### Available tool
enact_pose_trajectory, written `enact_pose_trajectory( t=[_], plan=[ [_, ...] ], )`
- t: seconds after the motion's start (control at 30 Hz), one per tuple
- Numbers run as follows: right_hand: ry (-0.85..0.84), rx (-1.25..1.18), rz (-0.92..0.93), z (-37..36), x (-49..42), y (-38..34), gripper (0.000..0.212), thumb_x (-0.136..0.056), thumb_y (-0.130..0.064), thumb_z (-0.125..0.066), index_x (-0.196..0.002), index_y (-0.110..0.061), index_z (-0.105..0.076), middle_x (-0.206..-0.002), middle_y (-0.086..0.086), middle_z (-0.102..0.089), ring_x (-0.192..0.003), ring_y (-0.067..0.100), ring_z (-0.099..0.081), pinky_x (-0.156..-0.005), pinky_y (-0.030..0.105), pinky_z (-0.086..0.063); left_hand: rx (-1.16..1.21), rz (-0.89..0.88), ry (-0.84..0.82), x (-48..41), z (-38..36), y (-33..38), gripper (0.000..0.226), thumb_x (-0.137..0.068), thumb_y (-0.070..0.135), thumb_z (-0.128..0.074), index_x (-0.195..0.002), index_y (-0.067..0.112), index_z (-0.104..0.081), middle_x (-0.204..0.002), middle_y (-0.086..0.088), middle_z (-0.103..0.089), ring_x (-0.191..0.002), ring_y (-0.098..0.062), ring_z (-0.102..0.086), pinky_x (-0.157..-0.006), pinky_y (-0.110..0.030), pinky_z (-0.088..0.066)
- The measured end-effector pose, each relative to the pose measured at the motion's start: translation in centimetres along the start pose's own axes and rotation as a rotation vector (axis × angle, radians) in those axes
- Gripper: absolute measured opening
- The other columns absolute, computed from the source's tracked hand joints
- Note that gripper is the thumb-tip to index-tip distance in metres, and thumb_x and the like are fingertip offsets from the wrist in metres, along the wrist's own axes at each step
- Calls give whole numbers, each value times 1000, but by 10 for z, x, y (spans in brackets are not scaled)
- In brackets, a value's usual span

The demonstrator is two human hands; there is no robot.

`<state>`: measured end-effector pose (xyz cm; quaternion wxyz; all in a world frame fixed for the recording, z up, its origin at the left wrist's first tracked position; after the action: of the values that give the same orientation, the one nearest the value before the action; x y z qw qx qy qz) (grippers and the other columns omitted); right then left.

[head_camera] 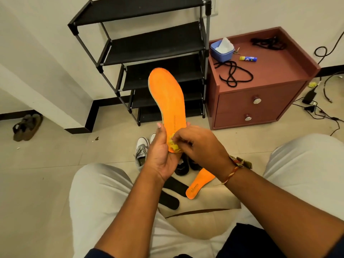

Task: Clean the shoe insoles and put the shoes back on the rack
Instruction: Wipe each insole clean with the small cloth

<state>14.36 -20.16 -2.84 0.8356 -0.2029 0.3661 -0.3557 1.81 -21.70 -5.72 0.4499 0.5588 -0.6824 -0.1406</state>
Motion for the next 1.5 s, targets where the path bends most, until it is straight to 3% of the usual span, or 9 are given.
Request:
enact_pose_trajectory(
  t=[0.1, 0.27, 0.53, 0.6, 0.7, 1.0, 1.2, 1.33, 1.5],
  plan=[
    [133, 126, -23, 17, -5, 15, 4, -90, -11, -65, -92, -11, -67, -90, 4, -69, -87, 25, -63, -72, 41, -53, -90, -14, -44, 4, -7, -11, 55, -106, 44, -32, -143, 8, -50, -129, -18, -67, -114, -30, -68, -87, -37, -61],
    [295, 76, -184, 37, -8, 41, 8, -88, -9, -67, -95, -14, -67, -94, 1, -70, -90, 18, -65, -75, 42, -55, -193, 34, -117, 10, -15, -21, 46, -106, 42, -32, -133, 14, -57, -123, -17, -70, -102, -28, -72, -77, -36, -62],
    [-24, -27, -26, -10, 6, -4, 5, -88, -13, -69, -91, -17, -68, -88, -2, -69, -82, 15, -62, -73, 32, -53, -13, -50, 87, -5, 3, 1, 58, -104, 49, -37, -143, 7, -50, -125, -19, -69, -111, -32, -70, -87, -42, -61],
    [-66, -47, -4, -13, 6, -4, 4, -89, -14, -70, -92, -16, -68, -90, -2, -70, -83, 15, -62, -75, 27, -54, -3, -69, 112, -7, 7, 3, 59, -104, 50, -38, -144, 8, -50, -130, -19, -66, -121, -36, -64, -97, -46, -57],
    [-28, 16, 8, -7, 3, 2, 2, -89, -13, -68, -90, -13, -67, -87, 1, -68, -81, 19, -61, -71, 28, -51, 28, -100, 89, -5, 6, 2, 56, -105, 45, -38, -144, 6, -49, -134, -21, -64, -124, -36, -62, -100, -45, -54],
    [267, 131, -148, 23, -4, 37, 5, -88, -7, -68, -92, -10, -67, -88, 4, -68, -85, 24, -63, -70, 43, -53, -193, -25, -25, 3, -9, -18, 43, -105, 43, -36, -129, 17, -60, -122, -13, -72, -105, -26, -71, -74, -37, -62],
    [62, 58, -66, -8, 3, 3, 5, -92, -15, -61, -90, -16, -66, -87, 0, -68, -83, 20, -61, -72, 30, -51, -81, -52, 74, -3, -2, -5, 50, -107, 42, -35, -137, 7, -53, -124, -19, -69, -104, -28, -72, -86, -37, -62],
    [-107, -17, 2, -21, 5, -6, 25, -92, -30, -46, -90, -16, -66, -86, -1, -68, -80, 17, -59, -71, 26, -49, -33, -95, 149, -7, 8, 8, 50, -106, 46, -37, -141, 14, -52, -124, -17, -70, -110, -32, -70, -87, -43, -61],
    [-52, 51, -12, -12, 5, 5, 14, -94, -21, -55, -87, -14, -65, -84, 1, -66, -79, 19, -57, -69, 27, -47, -54, -110, 107, -5, 5, 4, 46, -106, 45, -36, -136, 15, -54, -124, -16, -70, -117, -34, -67, -95, -43, -58]
  ],
)
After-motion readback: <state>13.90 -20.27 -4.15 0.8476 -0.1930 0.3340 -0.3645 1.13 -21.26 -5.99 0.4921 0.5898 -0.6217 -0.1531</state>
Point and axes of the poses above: each hand's wrist, its own x-axis away from the middle knuckle, its own z-axis out of the back of the hand, y = z × x, the point moved 3 cm from there along -x, towards the middle knuckle
